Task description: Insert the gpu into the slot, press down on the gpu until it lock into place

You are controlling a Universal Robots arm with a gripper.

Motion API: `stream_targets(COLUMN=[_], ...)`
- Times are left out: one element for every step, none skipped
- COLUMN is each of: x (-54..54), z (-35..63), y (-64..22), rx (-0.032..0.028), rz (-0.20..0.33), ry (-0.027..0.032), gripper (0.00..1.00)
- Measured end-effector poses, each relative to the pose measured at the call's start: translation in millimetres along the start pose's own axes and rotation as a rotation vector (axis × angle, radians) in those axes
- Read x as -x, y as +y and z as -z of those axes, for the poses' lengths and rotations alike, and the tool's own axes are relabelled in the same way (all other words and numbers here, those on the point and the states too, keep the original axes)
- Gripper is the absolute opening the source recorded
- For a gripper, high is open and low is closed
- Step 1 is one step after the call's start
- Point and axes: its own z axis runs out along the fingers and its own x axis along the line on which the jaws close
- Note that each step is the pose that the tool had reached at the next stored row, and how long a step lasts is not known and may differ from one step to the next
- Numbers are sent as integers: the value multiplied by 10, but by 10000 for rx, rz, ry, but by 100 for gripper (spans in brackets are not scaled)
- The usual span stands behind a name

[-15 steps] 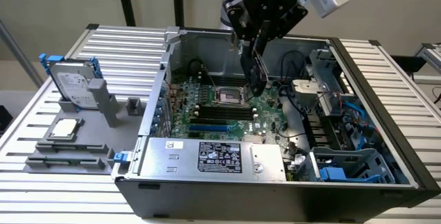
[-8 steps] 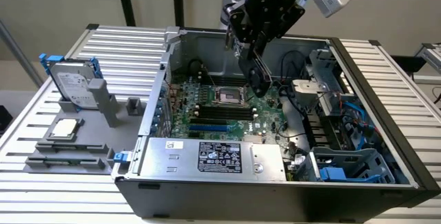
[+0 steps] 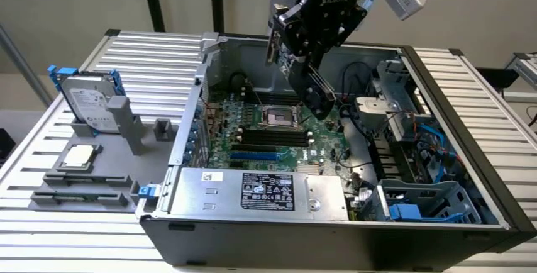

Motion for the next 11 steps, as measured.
stream_targets(x=[0, 0, 0, 0, 1, 1, 1, 1, 1, 1, 1], z=[-4, -9, -13, -17, -20, -24, -27, -30, -33, -36, -40], y=[0, 0, -1, -1, -1, -1, -2, -2, -2, -2, -3], rx=[-12, -25, -40, -55, -73, -91, -111, -130, -150, -171, -191], rz=[179, 360, 550, 730, 910, 1090, 1272, 1451, 1631, 1817, 2009], ry=[2, 3, 3, -1, -4, -13, -20, -29, -37, -46, -57], gripper=[26, 26, 26, 26, 26, 26, 26, 26, 26, 26, 26])
